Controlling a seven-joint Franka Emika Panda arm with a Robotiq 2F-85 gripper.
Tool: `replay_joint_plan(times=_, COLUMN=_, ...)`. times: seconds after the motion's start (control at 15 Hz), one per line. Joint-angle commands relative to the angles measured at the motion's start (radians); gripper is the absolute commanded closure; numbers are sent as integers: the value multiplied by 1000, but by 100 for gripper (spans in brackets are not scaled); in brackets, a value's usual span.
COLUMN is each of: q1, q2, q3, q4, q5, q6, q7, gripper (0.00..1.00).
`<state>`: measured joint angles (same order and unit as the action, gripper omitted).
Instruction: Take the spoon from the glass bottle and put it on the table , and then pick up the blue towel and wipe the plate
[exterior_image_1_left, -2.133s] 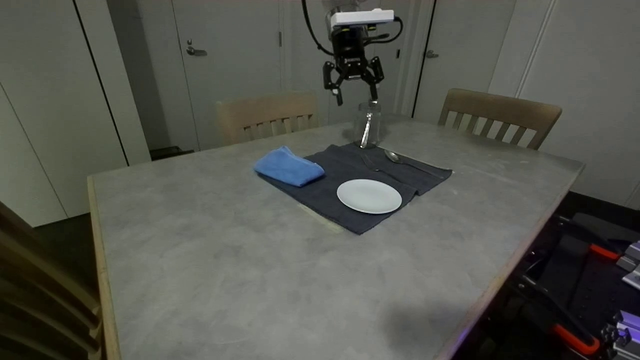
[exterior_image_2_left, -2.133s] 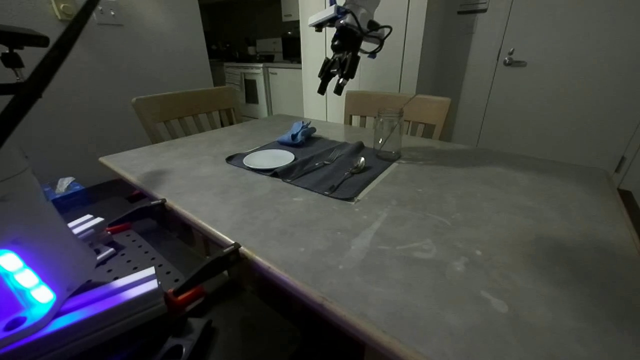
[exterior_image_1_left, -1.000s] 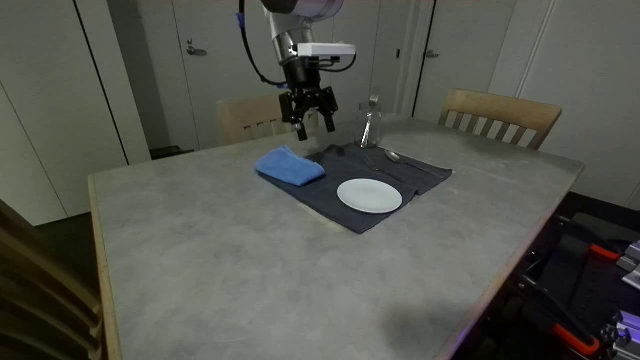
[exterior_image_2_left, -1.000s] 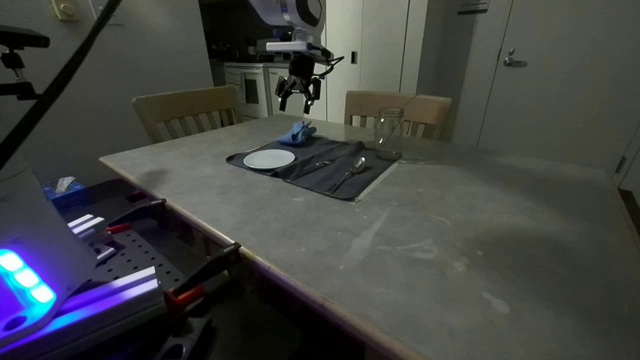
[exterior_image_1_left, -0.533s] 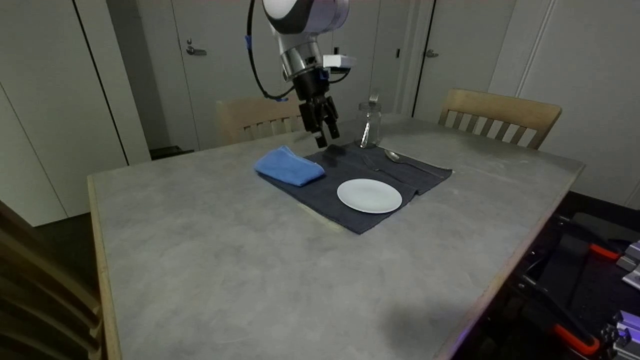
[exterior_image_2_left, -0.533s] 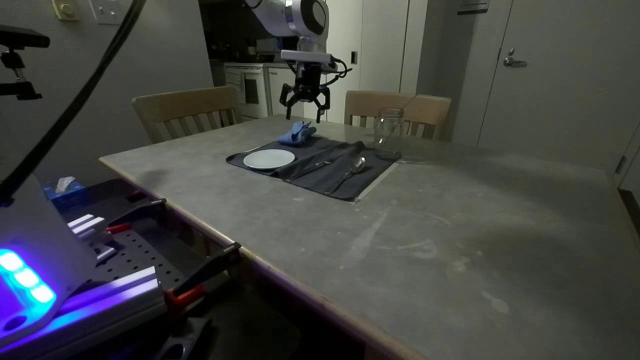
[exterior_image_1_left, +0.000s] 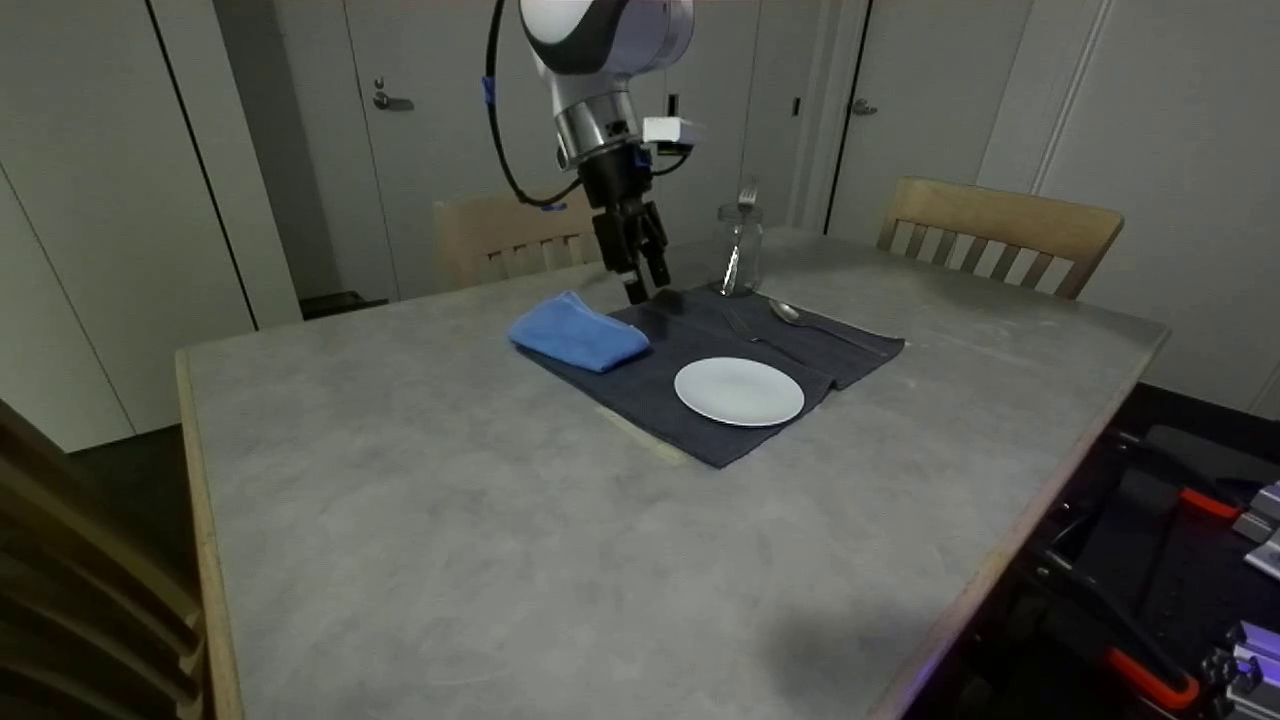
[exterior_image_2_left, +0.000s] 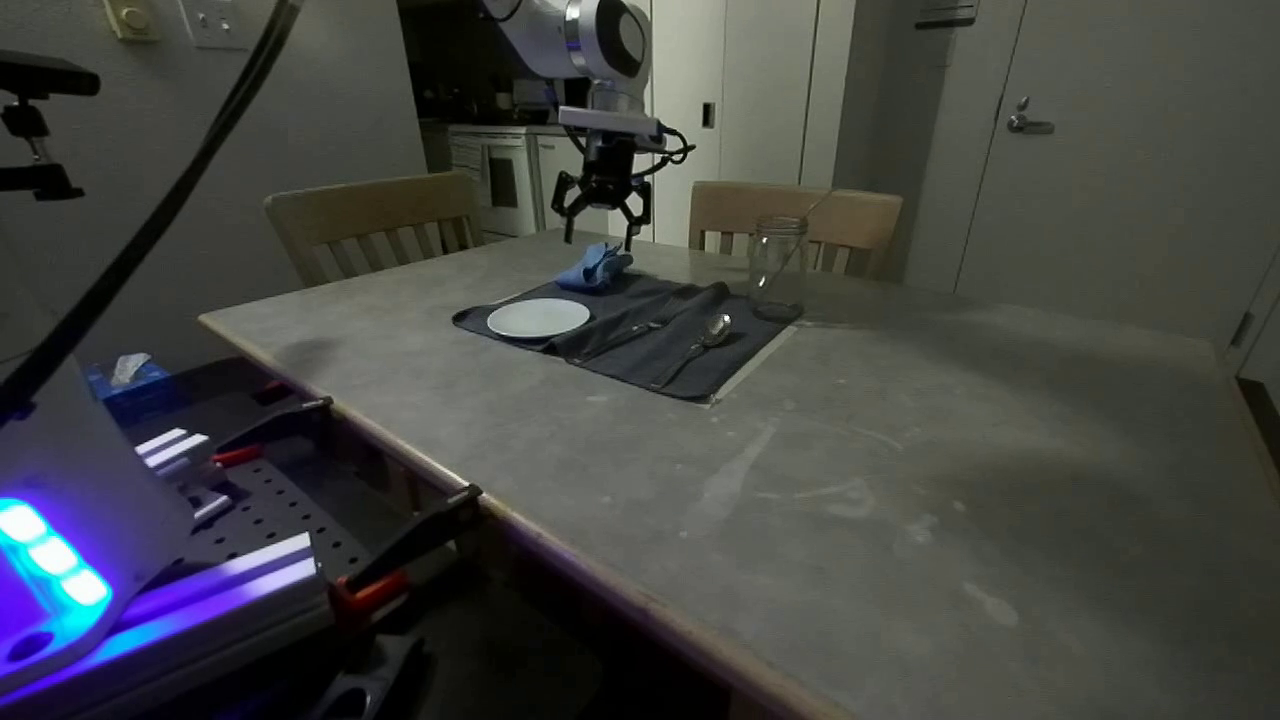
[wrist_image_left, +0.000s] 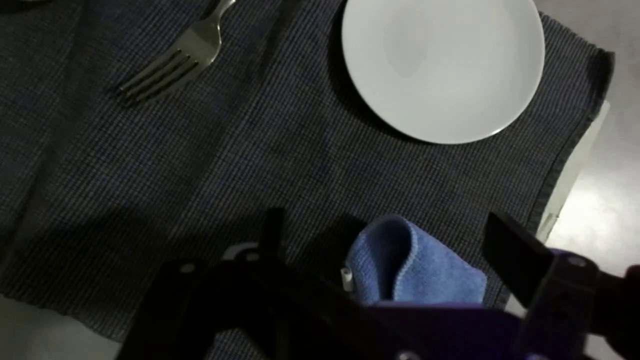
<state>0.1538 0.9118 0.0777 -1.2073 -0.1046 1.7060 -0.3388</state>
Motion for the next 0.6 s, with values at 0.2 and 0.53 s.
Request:
replay_joint_plan(times=0.2, q1=-49, q2=-22, q3=85, q4=-93, q5=84, q6=187, q7=-44, gripper=0)
replay_joint_plan(times=0.53, q1=-59, q2=-17, q3=103, q4=-148, q5=130, q6=282, q7=-30, gripper=0)
